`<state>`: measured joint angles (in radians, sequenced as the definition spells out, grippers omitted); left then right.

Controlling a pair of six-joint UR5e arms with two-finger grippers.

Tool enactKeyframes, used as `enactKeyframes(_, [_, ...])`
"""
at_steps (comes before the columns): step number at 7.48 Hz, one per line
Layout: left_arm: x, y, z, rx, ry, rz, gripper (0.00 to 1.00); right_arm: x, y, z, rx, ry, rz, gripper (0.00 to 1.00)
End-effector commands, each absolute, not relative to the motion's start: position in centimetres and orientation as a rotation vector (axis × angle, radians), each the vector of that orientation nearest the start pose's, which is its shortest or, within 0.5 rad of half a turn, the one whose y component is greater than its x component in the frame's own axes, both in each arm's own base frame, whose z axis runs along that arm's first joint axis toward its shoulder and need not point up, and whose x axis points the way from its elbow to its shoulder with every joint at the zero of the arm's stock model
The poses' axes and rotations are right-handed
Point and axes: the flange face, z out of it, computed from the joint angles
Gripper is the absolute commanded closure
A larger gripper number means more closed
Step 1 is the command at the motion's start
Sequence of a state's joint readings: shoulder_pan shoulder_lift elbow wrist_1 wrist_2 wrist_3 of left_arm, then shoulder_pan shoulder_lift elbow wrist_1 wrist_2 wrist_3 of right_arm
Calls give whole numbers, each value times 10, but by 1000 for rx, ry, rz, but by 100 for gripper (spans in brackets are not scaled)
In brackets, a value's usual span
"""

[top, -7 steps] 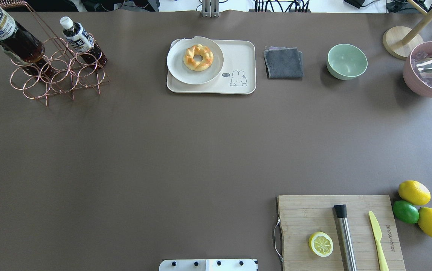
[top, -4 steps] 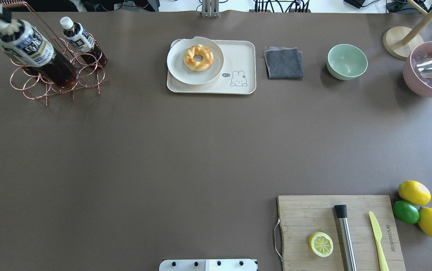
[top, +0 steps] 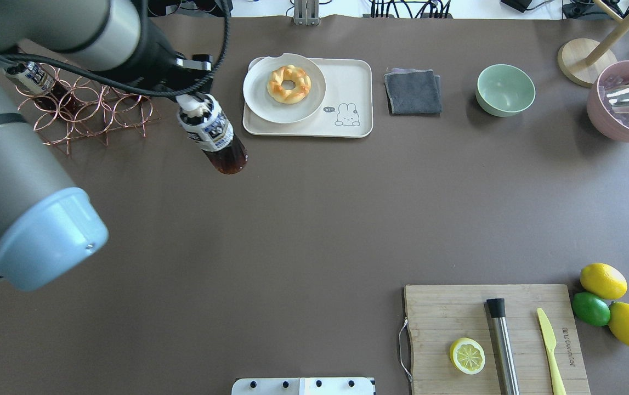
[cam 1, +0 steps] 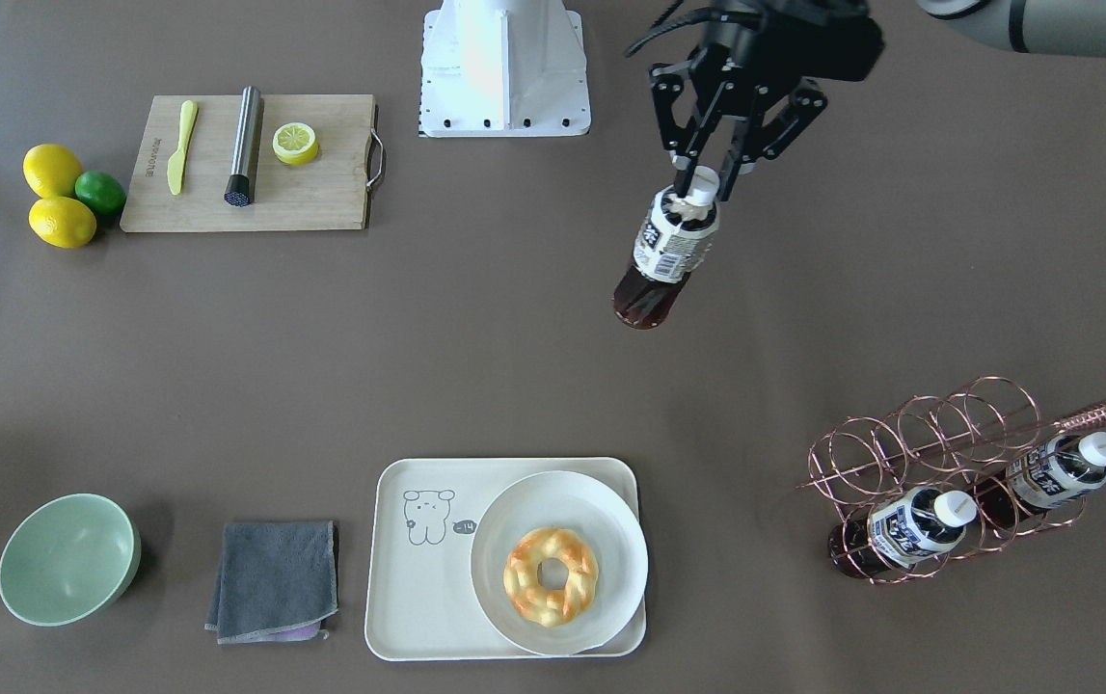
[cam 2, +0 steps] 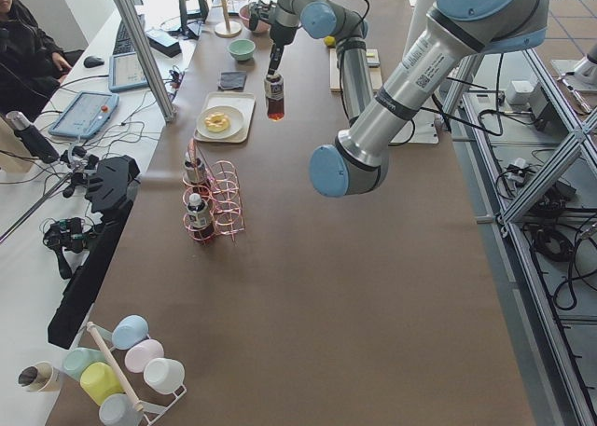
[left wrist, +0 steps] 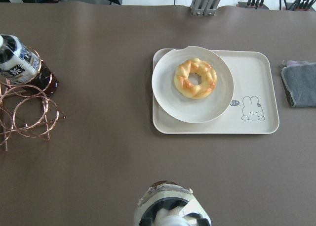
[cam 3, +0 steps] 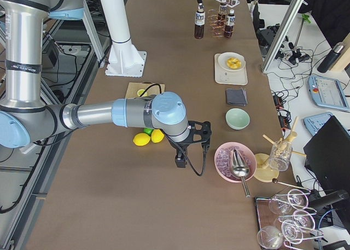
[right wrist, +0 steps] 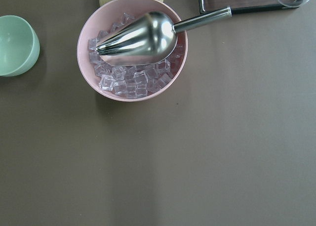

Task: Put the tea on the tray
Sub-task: 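Carry the tea bottle with the left gripper toward the table center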

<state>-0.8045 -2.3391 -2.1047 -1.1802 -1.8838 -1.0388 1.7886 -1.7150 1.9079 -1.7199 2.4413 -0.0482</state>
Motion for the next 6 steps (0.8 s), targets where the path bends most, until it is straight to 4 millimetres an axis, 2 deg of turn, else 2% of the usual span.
enactKeyframes(1, [409, -430, 16, 318, 827, -60, 100, 147, -402, 567, 158, -860, 138, 0])
enactKeyframes(4, [483, -401, 29, 306, 795, 23, 100, 147, -402, 568, 155, -861, 140, 0])
enactKeyframes(6, [501, -388, 31, 296, 819, 41, 100, 147, -401, 569, 152, -861, 141, 0])
